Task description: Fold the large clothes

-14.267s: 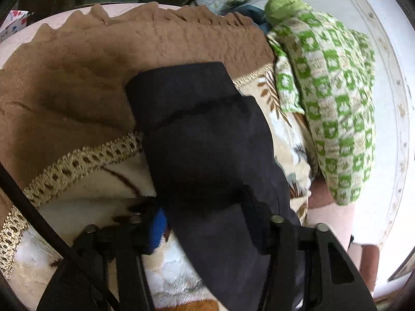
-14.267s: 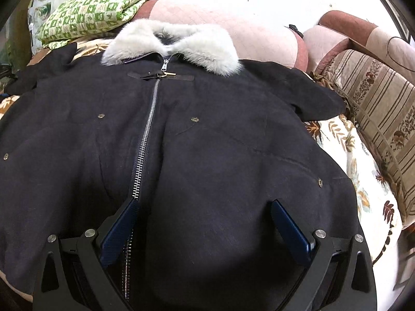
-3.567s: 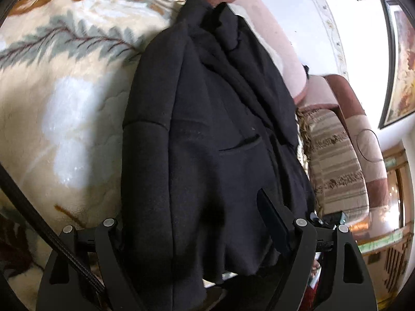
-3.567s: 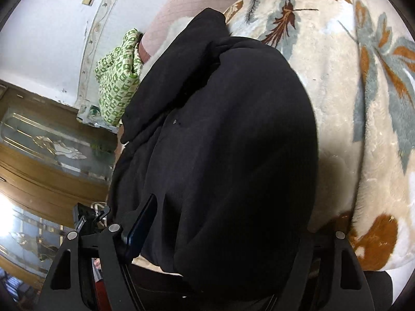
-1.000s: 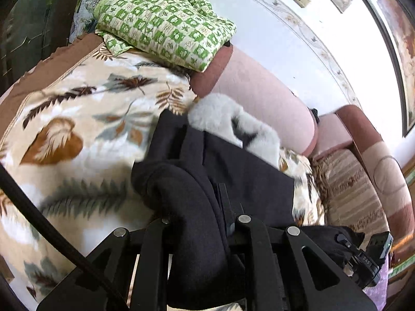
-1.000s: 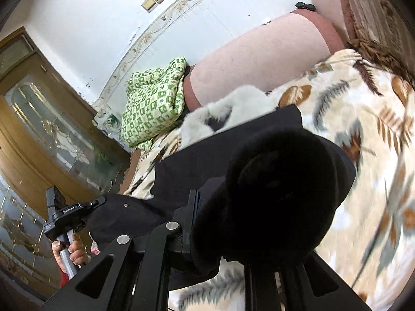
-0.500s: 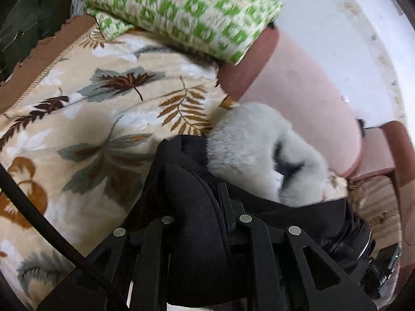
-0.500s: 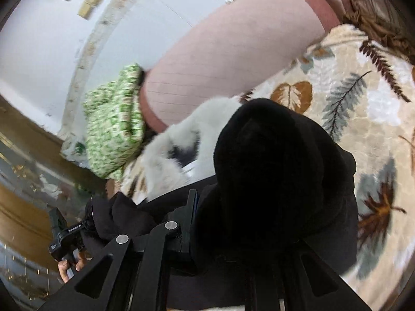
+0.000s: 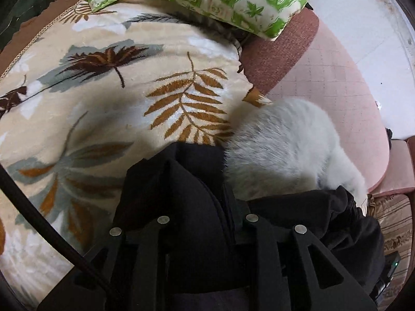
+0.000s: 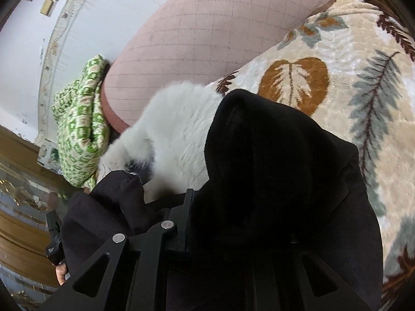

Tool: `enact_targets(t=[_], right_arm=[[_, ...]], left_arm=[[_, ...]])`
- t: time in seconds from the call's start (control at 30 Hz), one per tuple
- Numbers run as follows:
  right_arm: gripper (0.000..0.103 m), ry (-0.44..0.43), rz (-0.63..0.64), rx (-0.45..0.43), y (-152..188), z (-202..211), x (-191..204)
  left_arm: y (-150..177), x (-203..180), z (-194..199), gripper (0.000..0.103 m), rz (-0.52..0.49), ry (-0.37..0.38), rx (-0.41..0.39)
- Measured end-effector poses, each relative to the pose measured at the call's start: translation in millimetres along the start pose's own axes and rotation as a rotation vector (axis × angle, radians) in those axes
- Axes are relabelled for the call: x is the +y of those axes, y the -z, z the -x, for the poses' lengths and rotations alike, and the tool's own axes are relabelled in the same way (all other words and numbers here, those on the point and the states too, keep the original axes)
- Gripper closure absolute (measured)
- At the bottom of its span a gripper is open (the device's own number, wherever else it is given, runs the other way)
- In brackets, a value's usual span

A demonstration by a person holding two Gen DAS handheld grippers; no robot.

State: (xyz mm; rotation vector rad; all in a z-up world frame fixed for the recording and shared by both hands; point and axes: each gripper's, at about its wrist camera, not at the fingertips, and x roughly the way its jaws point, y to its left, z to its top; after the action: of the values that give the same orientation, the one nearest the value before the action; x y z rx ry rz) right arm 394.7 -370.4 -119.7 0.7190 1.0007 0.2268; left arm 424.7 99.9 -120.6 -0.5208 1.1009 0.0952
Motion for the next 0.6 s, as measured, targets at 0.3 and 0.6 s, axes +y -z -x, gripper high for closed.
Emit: enact_targets(t=[0.3, 0.6], right_arm=[[0.087, 0.000, -0.030, 0.026, -9.7, -19.2, -6.8], [0.055, 0.021, -0.024, 0.000, -7.7, 18.5, 16.3]], left_arm=[[-3.0, 10.1, -3.1, 0.079, 0.029, 0.060, 0.019], [11.0, 8.8, 113.3, 0.023, -0.061, 0.097, -0.240]])
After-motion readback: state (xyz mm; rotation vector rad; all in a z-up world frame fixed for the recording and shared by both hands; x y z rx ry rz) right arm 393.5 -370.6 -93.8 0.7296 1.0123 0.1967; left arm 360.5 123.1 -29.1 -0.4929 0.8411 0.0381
